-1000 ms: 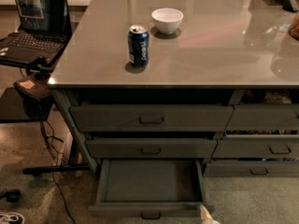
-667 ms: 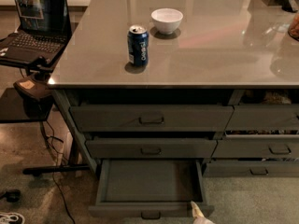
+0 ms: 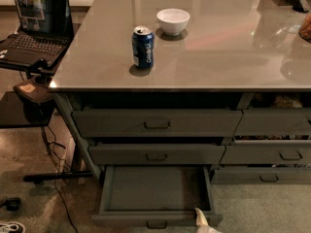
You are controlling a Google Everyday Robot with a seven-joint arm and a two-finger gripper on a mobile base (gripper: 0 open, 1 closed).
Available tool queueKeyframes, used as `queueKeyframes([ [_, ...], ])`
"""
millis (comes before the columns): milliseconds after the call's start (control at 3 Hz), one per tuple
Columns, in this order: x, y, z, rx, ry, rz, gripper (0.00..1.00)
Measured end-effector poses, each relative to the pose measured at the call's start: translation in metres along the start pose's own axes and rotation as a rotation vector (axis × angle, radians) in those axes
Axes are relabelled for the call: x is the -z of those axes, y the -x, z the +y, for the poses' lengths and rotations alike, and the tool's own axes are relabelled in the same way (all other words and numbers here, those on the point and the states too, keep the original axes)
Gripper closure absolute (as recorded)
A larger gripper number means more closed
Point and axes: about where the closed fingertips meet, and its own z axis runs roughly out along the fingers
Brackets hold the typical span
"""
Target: Close bottom drawer
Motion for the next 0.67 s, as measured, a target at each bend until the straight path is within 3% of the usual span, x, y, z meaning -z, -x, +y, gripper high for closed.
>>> queueKeyframes([
  [333,0.01,0.009,0.001,0.006,-0.009,-0.006,0.0],
  [667,0.068,0.015,-0.011,0.009,-0.129,0.014,0.0],
])
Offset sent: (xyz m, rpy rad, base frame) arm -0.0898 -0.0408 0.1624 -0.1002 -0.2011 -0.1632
